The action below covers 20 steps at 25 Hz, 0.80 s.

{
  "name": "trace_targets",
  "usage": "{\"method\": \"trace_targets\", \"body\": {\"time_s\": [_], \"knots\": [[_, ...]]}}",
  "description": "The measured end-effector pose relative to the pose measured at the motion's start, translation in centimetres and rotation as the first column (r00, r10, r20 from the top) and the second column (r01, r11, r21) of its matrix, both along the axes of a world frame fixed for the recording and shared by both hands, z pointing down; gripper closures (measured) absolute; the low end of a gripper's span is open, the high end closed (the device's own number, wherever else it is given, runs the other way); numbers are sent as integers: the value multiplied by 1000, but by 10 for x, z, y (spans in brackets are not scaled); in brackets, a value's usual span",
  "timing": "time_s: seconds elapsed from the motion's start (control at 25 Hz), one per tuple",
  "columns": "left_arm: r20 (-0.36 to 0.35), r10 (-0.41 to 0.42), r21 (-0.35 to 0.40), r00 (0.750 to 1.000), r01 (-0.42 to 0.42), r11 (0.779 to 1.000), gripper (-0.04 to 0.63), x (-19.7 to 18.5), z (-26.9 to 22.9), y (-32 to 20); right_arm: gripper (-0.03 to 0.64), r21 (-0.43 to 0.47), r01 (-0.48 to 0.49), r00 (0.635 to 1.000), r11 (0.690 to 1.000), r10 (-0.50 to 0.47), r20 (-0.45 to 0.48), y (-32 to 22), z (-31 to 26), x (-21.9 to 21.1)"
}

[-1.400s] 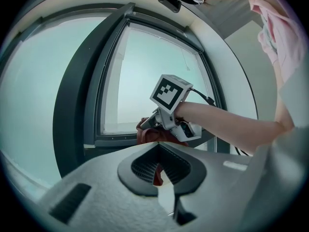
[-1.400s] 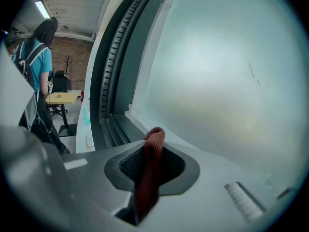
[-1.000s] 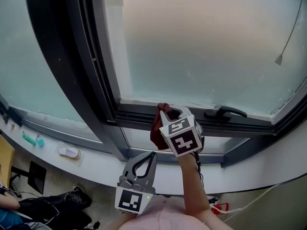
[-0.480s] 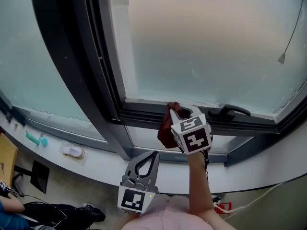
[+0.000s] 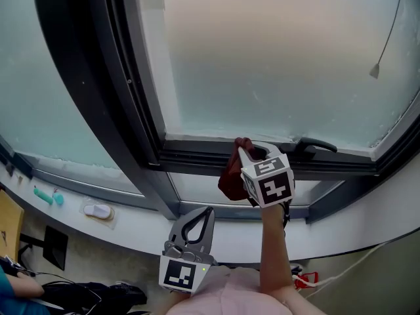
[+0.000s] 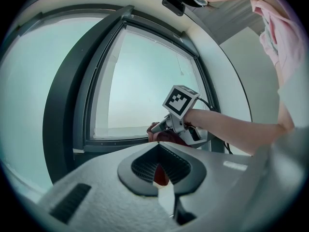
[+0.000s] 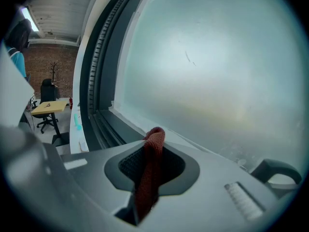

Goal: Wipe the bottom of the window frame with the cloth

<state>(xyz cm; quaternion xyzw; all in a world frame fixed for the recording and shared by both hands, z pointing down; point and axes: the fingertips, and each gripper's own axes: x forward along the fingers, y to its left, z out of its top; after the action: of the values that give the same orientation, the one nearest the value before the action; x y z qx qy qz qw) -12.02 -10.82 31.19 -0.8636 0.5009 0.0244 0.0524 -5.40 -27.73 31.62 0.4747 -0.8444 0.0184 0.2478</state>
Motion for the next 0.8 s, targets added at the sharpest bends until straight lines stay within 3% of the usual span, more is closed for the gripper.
{"method": "trace_targets", "body": {"time_s": [0.8], "knots": [[-22,24,-11,999,-24,1000,595,11,-1,6,558,-3,-74,996,997,74,47,0,0,44]]}}
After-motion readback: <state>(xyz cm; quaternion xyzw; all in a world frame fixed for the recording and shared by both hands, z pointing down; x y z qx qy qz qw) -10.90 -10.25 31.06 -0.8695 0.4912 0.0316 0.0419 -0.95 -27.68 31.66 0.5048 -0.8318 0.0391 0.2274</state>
